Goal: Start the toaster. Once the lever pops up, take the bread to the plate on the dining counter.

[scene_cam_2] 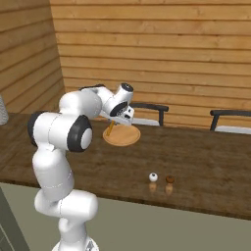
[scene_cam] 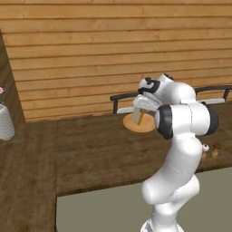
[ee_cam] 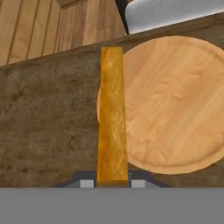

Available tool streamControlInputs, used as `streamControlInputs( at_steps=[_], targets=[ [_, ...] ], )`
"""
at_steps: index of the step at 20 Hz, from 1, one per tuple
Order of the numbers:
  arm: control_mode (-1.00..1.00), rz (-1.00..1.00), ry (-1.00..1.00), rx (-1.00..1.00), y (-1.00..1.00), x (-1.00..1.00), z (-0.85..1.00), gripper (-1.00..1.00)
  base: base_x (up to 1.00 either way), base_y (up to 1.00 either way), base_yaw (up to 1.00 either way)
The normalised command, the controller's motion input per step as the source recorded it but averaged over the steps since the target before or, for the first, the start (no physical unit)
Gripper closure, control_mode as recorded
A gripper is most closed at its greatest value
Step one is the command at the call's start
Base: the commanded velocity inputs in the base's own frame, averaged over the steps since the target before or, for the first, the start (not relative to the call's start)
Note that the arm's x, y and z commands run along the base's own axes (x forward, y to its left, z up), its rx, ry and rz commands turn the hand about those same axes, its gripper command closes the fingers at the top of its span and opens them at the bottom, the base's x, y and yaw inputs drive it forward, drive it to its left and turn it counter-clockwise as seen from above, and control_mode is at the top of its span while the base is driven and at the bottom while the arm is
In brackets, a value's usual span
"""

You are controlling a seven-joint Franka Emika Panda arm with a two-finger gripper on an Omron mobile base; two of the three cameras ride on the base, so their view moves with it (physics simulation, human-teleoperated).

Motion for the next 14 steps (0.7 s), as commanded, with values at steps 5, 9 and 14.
streamControlInputs(
  at_steps=[5,9,14],
  targets=[
    [-1.00,-0.01,0.00,0.02,-0.09,0.44,-0.23,1.00,0.00,0.00,0.00],
    [-1.00,0.00,0.01,0.00,0.00,0.45,-0.24,1.00,0.00,0.00,0.00],
    [-1.00,0.00,0.01,0.00,0.00,0.11,-0.15,1.00,0.00,0.00,0.00]
  ],
)
